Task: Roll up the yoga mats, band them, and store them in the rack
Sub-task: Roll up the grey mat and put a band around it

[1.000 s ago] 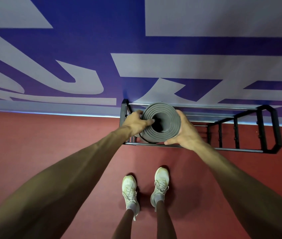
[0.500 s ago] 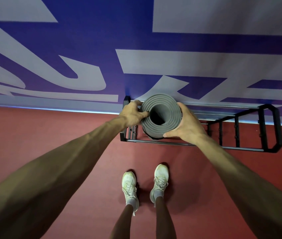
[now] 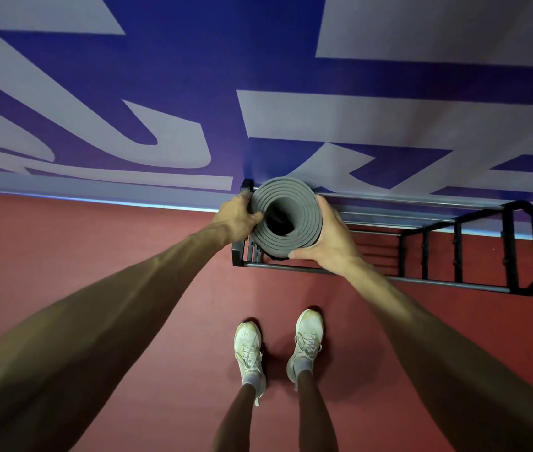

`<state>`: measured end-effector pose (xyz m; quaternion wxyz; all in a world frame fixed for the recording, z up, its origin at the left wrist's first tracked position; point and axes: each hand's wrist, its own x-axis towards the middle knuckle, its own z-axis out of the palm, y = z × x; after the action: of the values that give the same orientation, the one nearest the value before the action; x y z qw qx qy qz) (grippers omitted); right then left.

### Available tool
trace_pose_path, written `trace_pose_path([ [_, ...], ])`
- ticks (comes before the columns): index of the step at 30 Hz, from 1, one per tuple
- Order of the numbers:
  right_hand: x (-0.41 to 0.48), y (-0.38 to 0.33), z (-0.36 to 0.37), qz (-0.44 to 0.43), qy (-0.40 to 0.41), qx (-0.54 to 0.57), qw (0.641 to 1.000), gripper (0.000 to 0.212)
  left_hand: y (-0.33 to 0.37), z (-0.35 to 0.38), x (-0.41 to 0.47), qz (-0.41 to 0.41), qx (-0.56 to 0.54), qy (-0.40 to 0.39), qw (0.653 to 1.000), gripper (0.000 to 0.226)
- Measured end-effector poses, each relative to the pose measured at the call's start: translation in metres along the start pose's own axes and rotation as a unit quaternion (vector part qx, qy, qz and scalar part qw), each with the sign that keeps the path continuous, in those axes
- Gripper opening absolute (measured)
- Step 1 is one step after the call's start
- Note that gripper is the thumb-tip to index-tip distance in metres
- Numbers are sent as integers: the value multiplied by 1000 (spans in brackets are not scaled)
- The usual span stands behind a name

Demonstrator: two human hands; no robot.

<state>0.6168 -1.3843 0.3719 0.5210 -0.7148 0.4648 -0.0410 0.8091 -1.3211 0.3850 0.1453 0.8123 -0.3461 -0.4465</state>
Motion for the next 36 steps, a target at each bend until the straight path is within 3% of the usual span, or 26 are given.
trace_pose_path([
  [5, 1, 3, -7, 31, -37, -39, 998, 131, 11, -3, -2, 50, 157, 45, 985, 34],
  [12, 2, 4, -11, 60, -57, -58, 995, 131, 3, -2, -11, 39, 85, 44, 995, 54],
  [18, -1, -3, -25, 100, -61, -58, 991, 125, 11, -12, -27, 15, 25, 71, 997, 53],
  [23, -27, -39, -51, 127, -53, -110, 984, 96, 39, -52, -59, 56, 10, 54, 997, 40],
  [29, -79, -140, -85, 65, -26, -132, 989, 52, 74, -121, -134, 109, -18, 24, 994, 25],
  [36, -157, -228, -98, -15, -17, -159, 987, 33, 83, -169, -237, 153, -86, 35, 984, 15],
])
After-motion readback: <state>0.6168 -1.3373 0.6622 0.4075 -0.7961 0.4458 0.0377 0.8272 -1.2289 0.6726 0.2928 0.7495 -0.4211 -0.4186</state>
